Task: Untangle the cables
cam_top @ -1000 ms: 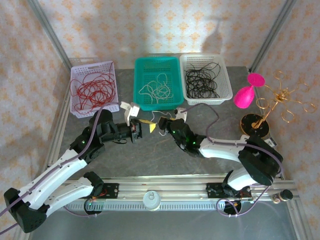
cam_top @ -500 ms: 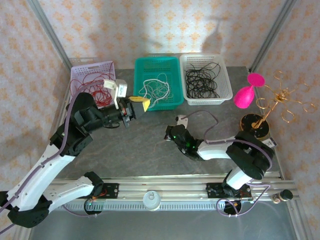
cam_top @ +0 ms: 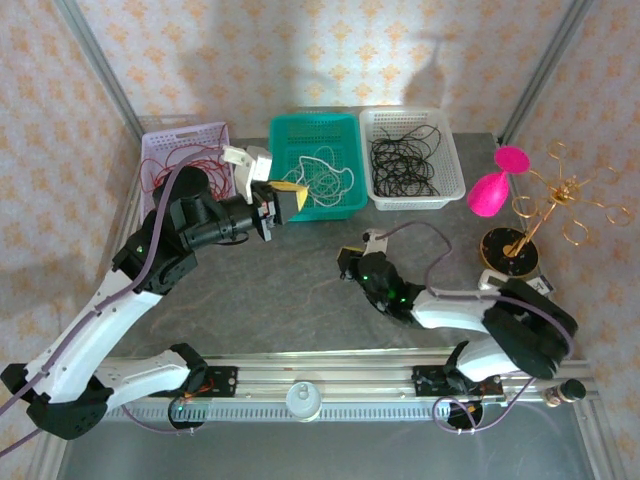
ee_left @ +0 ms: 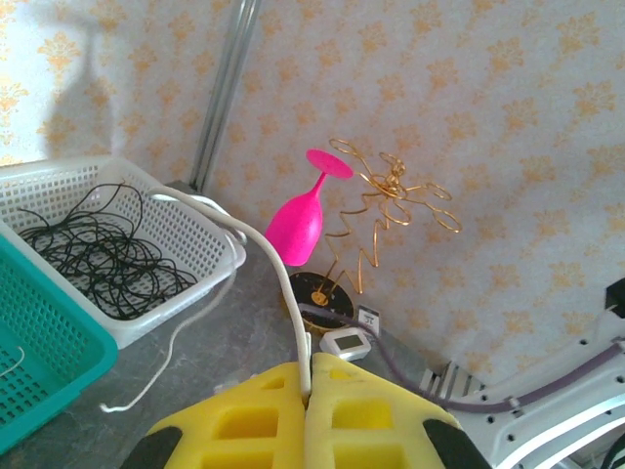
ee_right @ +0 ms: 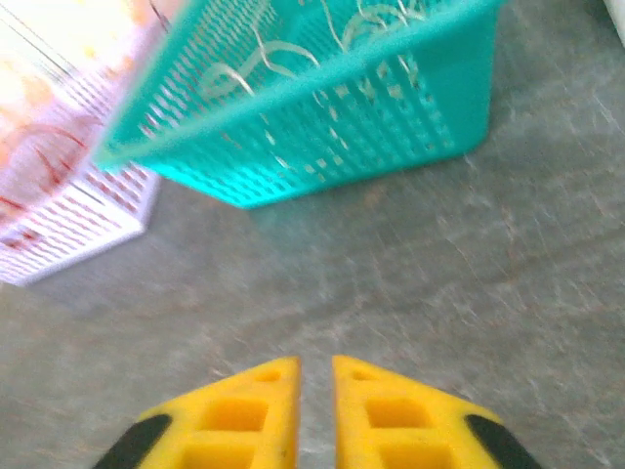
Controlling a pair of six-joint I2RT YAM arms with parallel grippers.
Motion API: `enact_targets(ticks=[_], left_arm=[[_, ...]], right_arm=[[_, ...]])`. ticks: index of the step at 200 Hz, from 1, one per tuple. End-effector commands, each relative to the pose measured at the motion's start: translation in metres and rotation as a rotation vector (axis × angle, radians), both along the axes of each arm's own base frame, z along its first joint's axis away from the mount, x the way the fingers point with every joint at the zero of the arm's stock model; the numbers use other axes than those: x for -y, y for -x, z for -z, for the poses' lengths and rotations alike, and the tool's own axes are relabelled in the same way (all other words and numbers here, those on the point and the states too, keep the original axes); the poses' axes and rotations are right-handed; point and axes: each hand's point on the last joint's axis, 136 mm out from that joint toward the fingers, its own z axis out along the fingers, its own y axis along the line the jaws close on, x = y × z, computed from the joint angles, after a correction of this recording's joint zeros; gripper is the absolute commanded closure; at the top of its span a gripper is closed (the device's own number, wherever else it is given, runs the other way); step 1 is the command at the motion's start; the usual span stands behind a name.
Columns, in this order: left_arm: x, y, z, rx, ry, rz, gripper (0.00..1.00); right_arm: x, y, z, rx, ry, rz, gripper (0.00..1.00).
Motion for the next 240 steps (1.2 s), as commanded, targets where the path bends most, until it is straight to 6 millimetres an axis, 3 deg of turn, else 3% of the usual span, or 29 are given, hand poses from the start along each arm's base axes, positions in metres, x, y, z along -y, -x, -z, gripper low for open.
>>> enact_targets(ticks=[1, 21, 41, 81, 129, 161, 166, 180, 217, 240], left_arm=[[0.0, -0.001, -0.003, 0.023, -0.011, -0.003, 1.0], [0.002, -0.002, 0.001, 0.017, -0.013, 0.001, 1.0], [0.003, -0.003, 0.002, 0.015, -0.009, 0.003, 1.0], [0.002, -0.003, 0.004, 0.013, -0.006, -0.002, 1.0], [0.001, -0.003, 0.007, 0.007, -0.003, -0.011, 1.0], [0.001, -0.002, 0.007, 0.006, 0.009, -0.006, 1.0], [0.001, -0.002, 0.008, 0.007, 0.009, -0.005, 1.0], [0.001, -0.003, 0.008, 0.006, 0.01, -0.005, 1.0], [0.001, -0.003, 0.009, 0.008, 0.006, -0.007, 1.0], [0.001, -0.003, 0.011, 0.008, 0.005, -0.008, 1.0]], right_arm=[[-0.006, 0.011, -0.038, 0.09, -0.072, -0.105, 0.66], [-0.016, 0.025, -0.077, 0.18, -0.149, -0.218, 0.49], [-0.025, 0.037, -0.108, 0.256, -0.215, -0.304, 0.41], [-0.056, 0.063, -0.156, 0.365, -0.37, -0.528, 0.37], [-0.048, 0.072, -0.187, 0.467, -0.487, -0.518, 0.33], [-0.039, 0.043, -0.188, 0.411, -0.508, -0.338, 0.32], [-0.042, 0.036, -0.179, 0.381, -0.499, -0.313, 0.32], [-0.048, 0.027, -0.179, 0.336, -0.539, -0.294, 0.33], [-0.083, 0.022, -0.172, 0.221, -0.602, -0.332, 0.36], [-0.088, 0.007, -0.15, 0.115, -0.612, -0.243, 0.38]])
